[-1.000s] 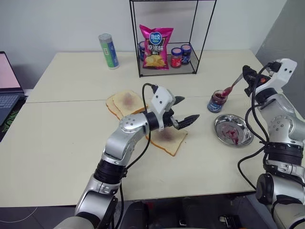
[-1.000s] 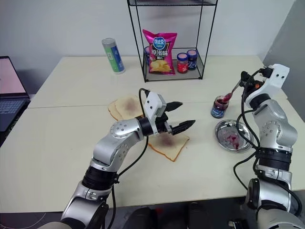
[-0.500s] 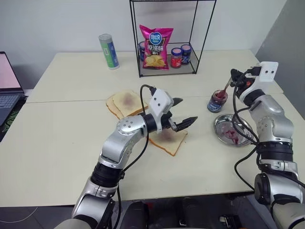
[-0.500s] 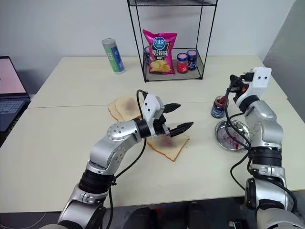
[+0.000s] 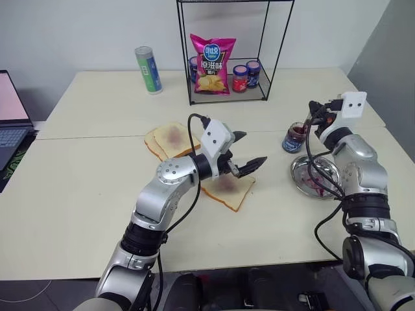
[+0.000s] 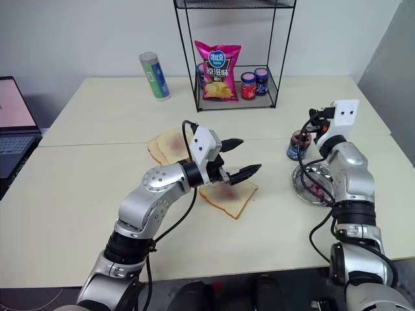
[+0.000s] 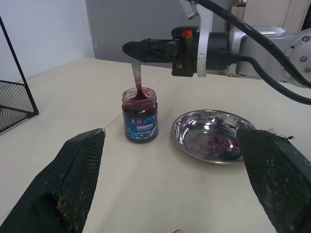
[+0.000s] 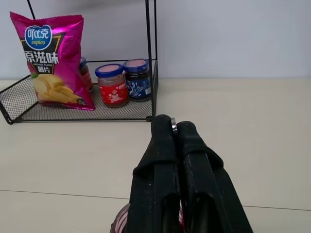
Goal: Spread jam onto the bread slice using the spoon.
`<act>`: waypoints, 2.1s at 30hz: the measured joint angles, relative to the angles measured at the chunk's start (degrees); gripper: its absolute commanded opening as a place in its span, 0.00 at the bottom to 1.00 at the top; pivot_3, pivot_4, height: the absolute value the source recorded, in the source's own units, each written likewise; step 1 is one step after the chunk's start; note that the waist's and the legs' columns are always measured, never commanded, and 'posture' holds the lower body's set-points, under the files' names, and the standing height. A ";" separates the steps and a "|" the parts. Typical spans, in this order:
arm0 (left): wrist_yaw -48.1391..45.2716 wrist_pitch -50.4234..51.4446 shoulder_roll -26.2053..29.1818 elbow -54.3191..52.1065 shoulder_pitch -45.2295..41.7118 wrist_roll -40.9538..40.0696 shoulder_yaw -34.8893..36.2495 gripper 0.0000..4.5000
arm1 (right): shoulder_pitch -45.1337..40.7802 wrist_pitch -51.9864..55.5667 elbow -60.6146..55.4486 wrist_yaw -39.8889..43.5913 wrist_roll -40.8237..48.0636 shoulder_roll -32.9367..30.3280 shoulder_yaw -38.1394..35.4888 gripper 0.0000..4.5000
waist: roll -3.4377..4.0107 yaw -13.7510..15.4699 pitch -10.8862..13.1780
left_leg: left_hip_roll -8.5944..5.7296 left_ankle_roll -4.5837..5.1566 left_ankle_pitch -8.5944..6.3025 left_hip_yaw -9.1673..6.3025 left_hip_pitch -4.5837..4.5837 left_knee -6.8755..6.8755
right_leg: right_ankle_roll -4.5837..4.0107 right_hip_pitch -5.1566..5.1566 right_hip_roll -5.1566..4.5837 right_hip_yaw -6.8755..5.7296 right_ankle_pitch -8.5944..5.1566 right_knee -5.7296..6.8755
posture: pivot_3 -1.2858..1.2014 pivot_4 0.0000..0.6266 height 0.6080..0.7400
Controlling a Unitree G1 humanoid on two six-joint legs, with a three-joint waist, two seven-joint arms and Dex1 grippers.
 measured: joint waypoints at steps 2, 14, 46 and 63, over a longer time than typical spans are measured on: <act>0.00 -0.05 0.29 0.00 0.02 0.04 0.01 1.00 | -0.01 1.25 0.00 -0.29 1.34 1.00 -1.11 0.01 | 0.00 -0.01 0.00 | 0.01 -0.03 0.02 0.00 0.00 0.00 | 0.00 0.00 0.00 0.00 0.00 0.00 | 0.52 0.24 1.00; 0.79 -0.25 0.58 0.00 0.36 0.05 0.08 1.00 | -0.13 9.39 -0.05 -5.26 9.96 3.82 -9.46 0.01 | 0.01 0.04 0.00 | 0.01 0.09 -0.05 0.00 0.00 0.00 | -0.01 0.00 -0.02 0.00 0.01 0.03 | 0.52 0.24 1.00; -0.75 -1.75 0.75 1.39 -0.47 0.68 -0.02 1.00 | -1.31 13.46 -3.66 -14.78 21.72 4.88 -18.22 0.01 | 0.02 0.06 -0.01 | 0.00 0.10 -0.06 0.01 -0.01 0.00 | -0.01 0.00 -0.01 0.01 0.01 0.02 | 0.52 0.24 1.00; -1.72 -1.80 0.74 2.01 -0.51 0.77 -0.01 1.00 | -2.01 13.46 -3.62 -21.33 29.94 7.51 -25.74 0.01 | 0.03 0.06 -0.02 | 0.00 0.11 -0.06 0.01 0.00 0.00 | -0.01 0.00 -0.01 0.01 0.01 0.05 | 0.52 0.24 1.00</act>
